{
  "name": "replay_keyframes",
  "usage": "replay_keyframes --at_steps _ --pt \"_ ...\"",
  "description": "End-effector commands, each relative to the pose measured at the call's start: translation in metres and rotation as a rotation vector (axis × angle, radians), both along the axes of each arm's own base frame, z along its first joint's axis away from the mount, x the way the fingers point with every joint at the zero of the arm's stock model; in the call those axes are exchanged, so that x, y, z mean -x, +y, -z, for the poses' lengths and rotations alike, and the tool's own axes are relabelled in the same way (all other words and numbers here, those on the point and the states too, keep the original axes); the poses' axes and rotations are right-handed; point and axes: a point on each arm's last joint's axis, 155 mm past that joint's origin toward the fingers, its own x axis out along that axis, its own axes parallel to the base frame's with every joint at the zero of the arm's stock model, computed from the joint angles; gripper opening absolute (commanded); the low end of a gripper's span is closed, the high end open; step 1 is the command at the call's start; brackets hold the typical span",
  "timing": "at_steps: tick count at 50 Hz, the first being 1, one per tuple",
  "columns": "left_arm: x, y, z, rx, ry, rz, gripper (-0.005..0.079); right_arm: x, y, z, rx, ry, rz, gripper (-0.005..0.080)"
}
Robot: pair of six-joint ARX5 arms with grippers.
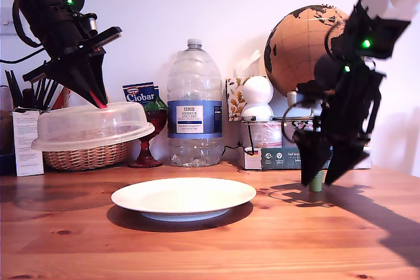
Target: Lift the plastic dome with your left arm while removing the green coffee capsule from the plate using your right arm.
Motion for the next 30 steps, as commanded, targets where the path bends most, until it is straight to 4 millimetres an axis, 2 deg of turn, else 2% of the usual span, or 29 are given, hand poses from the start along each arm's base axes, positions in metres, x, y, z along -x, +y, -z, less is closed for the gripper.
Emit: replay_keyframes --at_steps 1,8,26,30 --pt "0.001 -0.004 -0.008 0.007 -0.023 0.013 -0.002 -0.006 0.003 -0.016 0.002 -0.028 0.008 0.0528" --pt "0.002 -0.008 -0.008 0.013 -0.023 0.023 -0.002 -0.009 0.006 -0.03 0.019 -0.033 0.011 0.0528" --pt "0.005 -0.018 -0.009 0.028 -0.023 0.044 -0.002 -0.004 0.029 -0.061 0.026 -0.021 -0.042 0.0526" --pt "0.007 -0.022 -0.009 0.028 -0.022 0.054 -0.002 0.0 0.035 -0.064 0.027 -0.016 -0.056 0.0454"
